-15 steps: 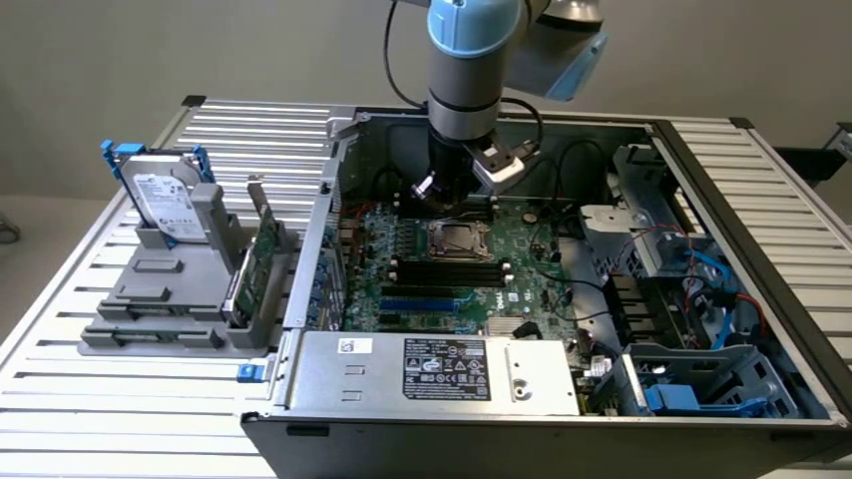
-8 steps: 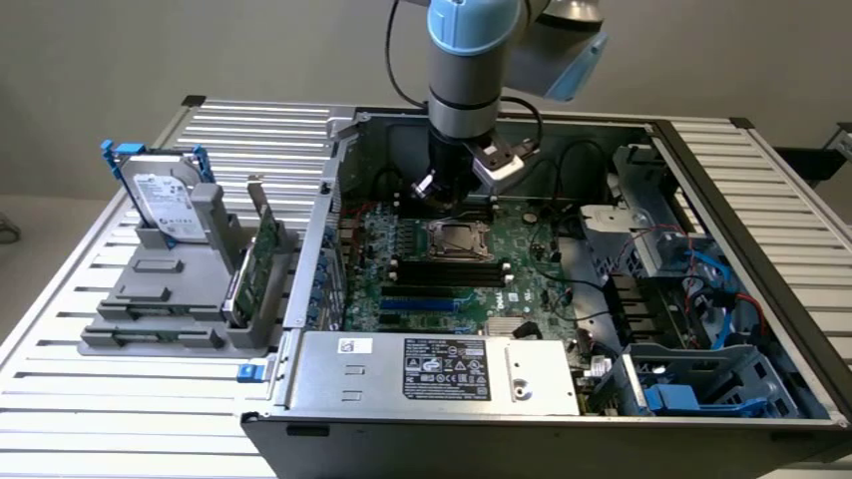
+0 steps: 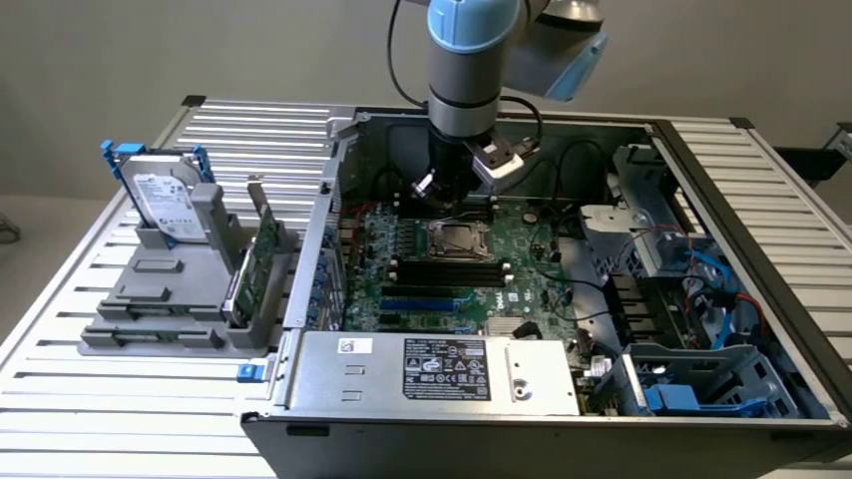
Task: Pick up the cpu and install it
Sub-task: 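Install the first cpu locking lever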
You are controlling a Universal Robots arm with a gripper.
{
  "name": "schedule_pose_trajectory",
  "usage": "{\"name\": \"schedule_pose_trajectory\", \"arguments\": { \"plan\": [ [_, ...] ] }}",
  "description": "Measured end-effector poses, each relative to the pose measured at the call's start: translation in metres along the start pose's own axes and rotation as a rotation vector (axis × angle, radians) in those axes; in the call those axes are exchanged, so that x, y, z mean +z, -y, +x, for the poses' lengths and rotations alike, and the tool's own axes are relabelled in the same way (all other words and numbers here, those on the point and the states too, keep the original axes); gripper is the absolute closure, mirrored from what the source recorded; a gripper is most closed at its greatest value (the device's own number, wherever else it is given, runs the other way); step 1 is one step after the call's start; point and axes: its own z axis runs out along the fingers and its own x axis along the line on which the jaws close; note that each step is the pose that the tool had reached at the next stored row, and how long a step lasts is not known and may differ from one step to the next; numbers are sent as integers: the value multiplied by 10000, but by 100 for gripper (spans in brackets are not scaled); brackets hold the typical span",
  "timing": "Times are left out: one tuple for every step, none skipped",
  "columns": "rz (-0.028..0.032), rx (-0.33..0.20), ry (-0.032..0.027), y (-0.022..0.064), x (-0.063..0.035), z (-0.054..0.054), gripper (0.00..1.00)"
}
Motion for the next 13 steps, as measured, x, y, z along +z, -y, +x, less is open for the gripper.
{"name": "schedule_pose_trajectory", "arguments": {
  "plan": [
    [-12,-1,8,0,1,0,89],
    [-23,-1,16,0,2,0,89],
    [-33,-2,23,1,4,0,89],
    [-41,-3,30,1,6,0,89],
    [-46,-4,33,2,8,1,89],
    [-48,-5,35,4,10,2,89],
    [-49,-7,36,6,11,3,89],
    [-49,-10,36,7,13,4,89],
    [-48,-12,35,9,15,6,89],
    [-47,-15,36,12,16,7,89],
    [-48,-17,37,15,18,9,89],
    [-46,-21,37,18,20,11,89],
    [-46,-24,37,20,22,13,89]
  ]
}}
